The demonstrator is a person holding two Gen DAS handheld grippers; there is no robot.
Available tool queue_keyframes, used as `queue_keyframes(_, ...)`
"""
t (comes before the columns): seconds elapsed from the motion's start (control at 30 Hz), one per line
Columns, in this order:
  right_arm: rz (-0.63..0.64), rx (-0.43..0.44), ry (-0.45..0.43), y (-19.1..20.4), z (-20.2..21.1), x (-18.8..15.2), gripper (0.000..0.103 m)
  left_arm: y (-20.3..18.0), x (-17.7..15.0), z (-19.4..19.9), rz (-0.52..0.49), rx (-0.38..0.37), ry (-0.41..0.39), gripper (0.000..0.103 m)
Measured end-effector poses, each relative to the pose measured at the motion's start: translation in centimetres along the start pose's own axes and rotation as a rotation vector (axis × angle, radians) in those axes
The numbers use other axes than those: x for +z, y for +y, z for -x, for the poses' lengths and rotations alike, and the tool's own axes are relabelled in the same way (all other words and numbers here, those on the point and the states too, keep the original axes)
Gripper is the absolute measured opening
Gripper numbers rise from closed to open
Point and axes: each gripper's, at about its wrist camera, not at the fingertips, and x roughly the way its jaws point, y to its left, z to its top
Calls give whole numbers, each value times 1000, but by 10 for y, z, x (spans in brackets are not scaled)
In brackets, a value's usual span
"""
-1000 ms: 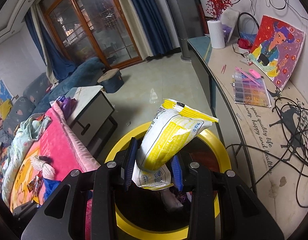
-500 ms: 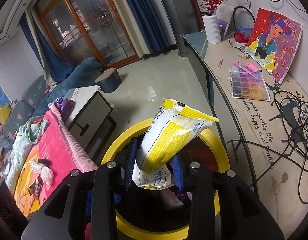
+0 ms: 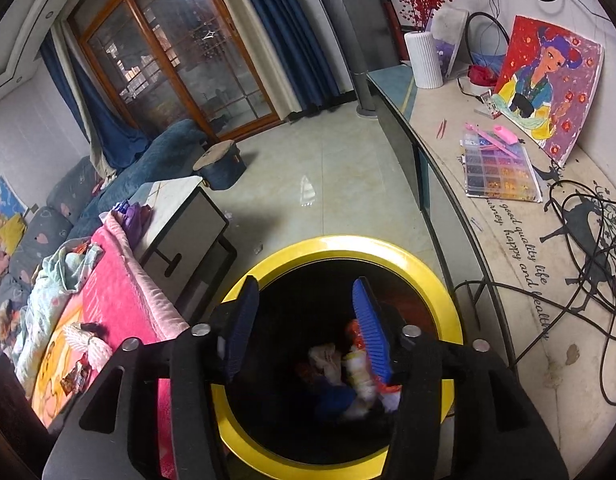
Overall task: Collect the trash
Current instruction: 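Carry the blue glove and yellow snack bag over the yellow bin and open both tools, then move both tools back over the remaining trash on the blanket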
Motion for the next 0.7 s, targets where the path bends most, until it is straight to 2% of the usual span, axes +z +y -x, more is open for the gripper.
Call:
queue_keyframes(0.37,93,17,-47,32,19,-2,55,19,5,34,40,82,-77,92)
queue_keyframes(0.7,244,122,-74,94,40,-19,60,39,-2,71,35,180,-138,92)
